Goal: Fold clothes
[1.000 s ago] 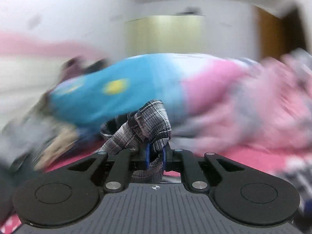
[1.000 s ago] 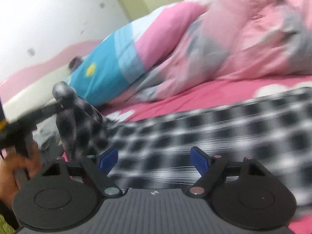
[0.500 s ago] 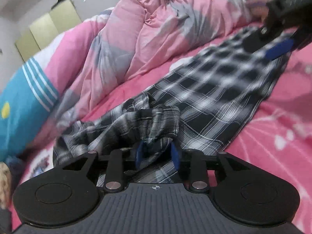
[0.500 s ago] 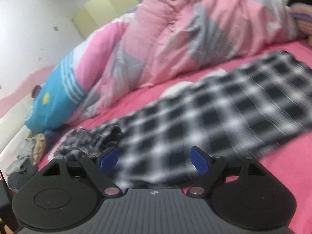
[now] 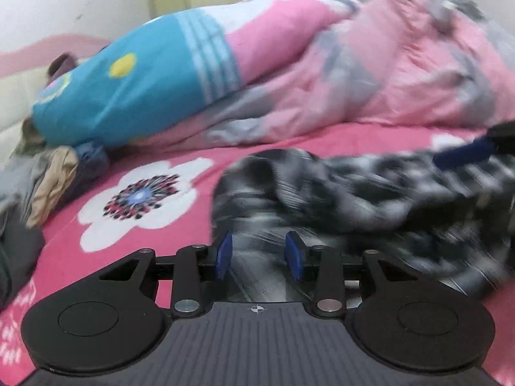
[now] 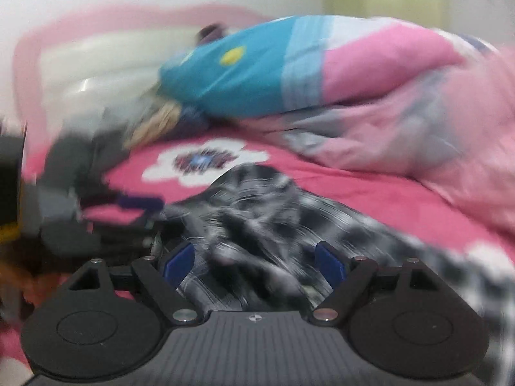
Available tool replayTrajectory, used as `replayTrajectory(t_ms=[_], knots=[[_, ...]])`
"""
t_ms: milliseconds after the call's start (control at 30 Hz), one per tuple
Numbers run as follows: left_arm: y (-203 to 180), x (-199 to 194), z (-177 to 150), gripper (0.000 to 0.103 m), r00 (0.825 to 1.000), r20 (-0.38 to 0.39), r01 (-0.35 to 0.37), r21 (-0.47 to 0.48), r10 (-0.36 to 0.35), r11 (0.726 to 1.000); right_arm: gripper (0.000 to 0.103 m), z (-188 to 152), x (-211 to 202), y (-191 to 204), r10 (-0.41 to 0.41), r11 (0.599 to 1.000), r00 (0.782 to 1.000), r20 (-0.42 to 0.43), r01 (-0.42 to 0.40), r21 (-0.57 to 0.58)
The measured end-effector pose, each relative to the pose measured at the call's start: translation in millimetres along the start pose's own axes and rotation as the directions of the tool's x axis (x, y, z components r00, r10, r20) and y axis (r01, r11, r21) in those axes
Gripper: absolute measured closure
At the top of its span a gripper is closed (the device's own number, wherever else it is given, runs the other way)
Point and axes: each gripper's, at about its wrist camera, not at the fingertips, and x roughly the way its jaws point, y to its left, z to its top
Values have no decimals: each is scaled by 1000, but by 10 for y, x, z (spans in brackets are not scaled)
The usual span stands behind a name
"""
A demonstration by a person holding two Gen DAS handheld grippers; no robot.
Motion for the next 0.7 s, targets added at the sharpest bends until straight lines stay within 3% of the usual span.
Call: replayTrajectory(t_ms=[33, 67, 100, 133, 167, 200, 267, 333, 433, 467, 533, 567, 667, 700], knots=[[37, 25, -19, 66, 1000, 6, 1, -21, -1, 1000, 20, 28, 125, 75, -6, 998, 1000, -22, 5, -55], [56, 58, -40, 66, 1000, 7, 3, -33, -3, 999, 32, 33, 247, 118, -17, 996, 998, -54, 12, -86], [71, 81, -75, 66, 1000, 4, 5, -39, -5, 999, 69, 29, 353, 127, -27, 995, 995, -92, 18, -95], [87, 103, -107, 66, 1000, -3, 12, -42, -12, 999, 82, 28, 405, 43, -29, 999, 994, -105, 25, -38], [105, 100, -127, 66, 1000, -10, 19, -46, -19, 999, 88, 27, 453, -46, -31, 999, 993, -116, 34, 23], [129, 79, -137, 66, 1000, -13, 24, -51, -25, 998, 90, 6, 422, -199, -26, 991, 997, -79, 36, 131], [161, 41, -149, 66, 999, -10, 39, -58, -39, 998, 90, -134, 300, -601, -28, 916, 1000, 11, 21, 401], [167, 53, -154, 66, 999, -14, 49, -63, -50, 997, 89, -393, 286, -992, -37, 769, 999, 28, 10, 639], [171, 86, -161, 66, 998, -23, 58, -68, -60, 996, 87, -783, 295, -1315, 51, 555, 996, 70, -86, 827], [174, 83, -162, 66, 998, -22, 58, -70, -60, 996, 85, -858, 270, -1338, 68, 510, 993, 101, -122, 852], [190, 86, -159, 65, 998, -24, 60, -81, -62, 995, 77, -883, 220, -1320, 71, 497, 989, 133, -150, 855], [199, 89, -158, 65, 998, -26, 60, -87, -63, 994, 73, -860, 224, -1297, 71, 510, 989, 130, -148, 848], [251, 78, -155, 65, 998, -16, 60, -117, -62, 991, 77, -746, 250, -1236, 52, 575, 991, 119, -128, 808], [279, 76, -154, 64, 998, -12, 64, -130, -67, 989, 77, -722, 263, -1263, 49, 576, 991, 122, -128, 807]])
